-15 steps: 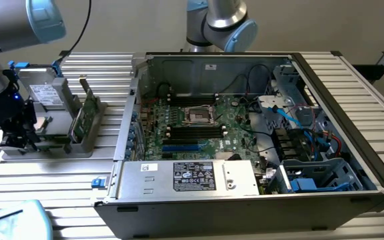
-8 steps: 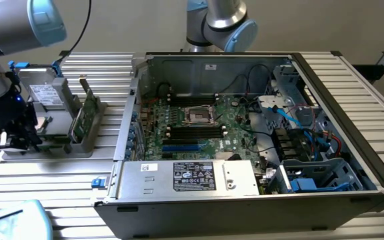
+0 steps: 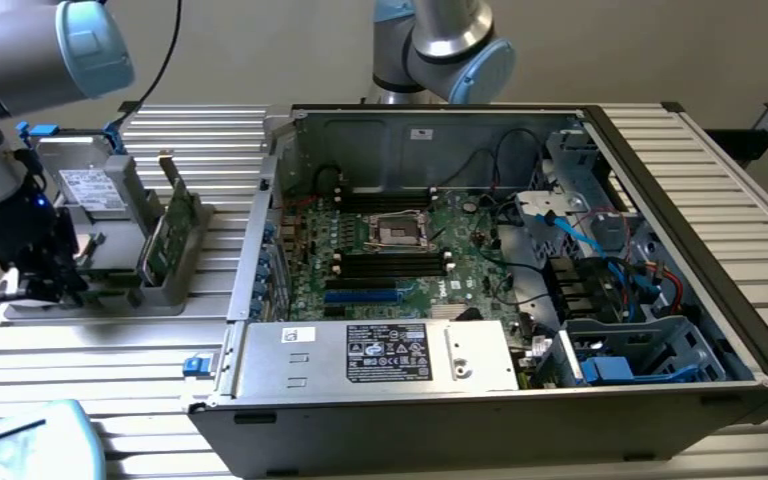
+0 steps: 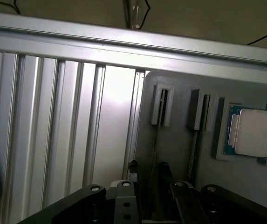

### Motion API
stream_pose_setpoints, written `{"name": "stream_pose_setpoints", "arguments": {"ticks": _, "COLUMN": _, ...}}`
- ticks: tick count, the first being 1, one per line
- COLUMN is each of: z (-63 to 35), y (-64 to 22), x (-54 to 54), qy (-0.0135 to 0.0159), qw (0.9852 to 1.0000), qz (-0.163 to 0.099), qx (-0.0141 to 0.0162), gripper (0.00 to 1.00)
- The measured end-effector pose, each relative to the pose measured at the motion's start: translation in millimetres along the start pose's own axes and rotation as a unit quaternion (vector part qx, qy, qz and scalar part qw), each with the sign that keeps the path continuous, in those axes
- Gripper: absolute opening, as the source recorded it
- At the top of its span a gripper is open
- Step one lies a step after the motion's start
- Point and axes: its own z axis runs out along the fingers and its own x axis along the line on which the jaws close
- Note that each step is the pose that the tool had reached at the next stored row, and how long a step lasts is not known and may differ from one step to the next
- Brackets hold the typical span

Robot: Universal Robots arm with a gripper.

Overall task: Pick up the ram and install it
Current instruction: 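Pick up the ram and move it above insertion slot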

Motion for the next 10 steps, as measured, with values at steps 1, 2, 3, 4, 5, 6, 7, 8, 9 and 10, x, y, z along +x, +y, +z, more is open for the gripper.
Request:
{"name": "stream_pose_setpoints", "arguments": {"ticks": 1, "z": 0.8, "y": 0.0, "x": 0.1, "qy": -0.0006, "qw": 1.0000, "qz": 0.000, "qx": 0.0006, "gripper": 0.31}}
{"name": "stream_pose_setpoints", "arguments": {"ticks": 2, "z": 1.5, "y": 0.0, "x": 0.1, "qy": -0.0009, "qw": 1.0000, "qz": 0.000, "qx": 0.0010, "gripper": 0.31}}
{"name": "stream_pose_setpoints", "arguments": {"ticks": 3, "z": 2.1, "y": 0.1, "x": 0.1, "qy": -0.0013, "qw": 1.0000, "qz": 0.000, "qx": 0.0012, "gripper": 0.31}}
{"name": "stream_pose_setpoints", "arguments": {"ticks": 4, "z": 2.7, "y": 0.1, "x": 0.1, "qy": -0.0016, "qw": 1.0000, "qz": 0.000, "qx": 0.0014, "gripper": 0.31}}
{"name": "stream_pose_setpoints", "arguments": {"ticks": 5, "z": 3.1, "y": 0.2, "x": 0.1, "qy": -0.0018, "qw": 1.0000, "qz": 0.000, "qx": 0.0016, "gripper": 0.31}}
{"name": "stream_pose_setpoints", "arguments": {"ticks": 6, "z": 3.3, "y": 0.3, "x": 0.1, "qy": -0.0019, "qw": 1.0000, "qz": 0.000, "qx": 0.0017, "gripper": 0.31}}
{"name": "stream_pose_setpoints", "arguments": {"ticks": 7, "z": 3.3, "y": 0.3, "x": 0.1, "qy": -0.0019, "qw": 1.0000, "qz": 0.000, "qx": 0.0017, "gripper": 0.31}}
{"name": "stream_pose_setpoints", "arguments": {"ticks": 8, "z": 3.3, "y": 0.3, "x": 0.1, "qy": -0.0019, "qw": 1.0000, "qz": 0.000, "qx": 0.0017, "gripper": 0.31}}
{"name": "stream_pose_setpoints", "arguments": {"ticks": 9, "z": 3.3, "y": 0.4, "x": 0.0, "qy": -0.0019, "qw": 1.0000, "qz": 0.000, "qx": 0.0017, "gripper": 0.31}}
{"name": "stream_pose_setpoints", "arguments": {"ticks": 10, "z": 3.3, "y": 0.4, "x": 0.0, "qy": -0.0019, "qw": 1.0000, "qz": 0.000, "qx": 0.0017, "gripper": 0.31}}
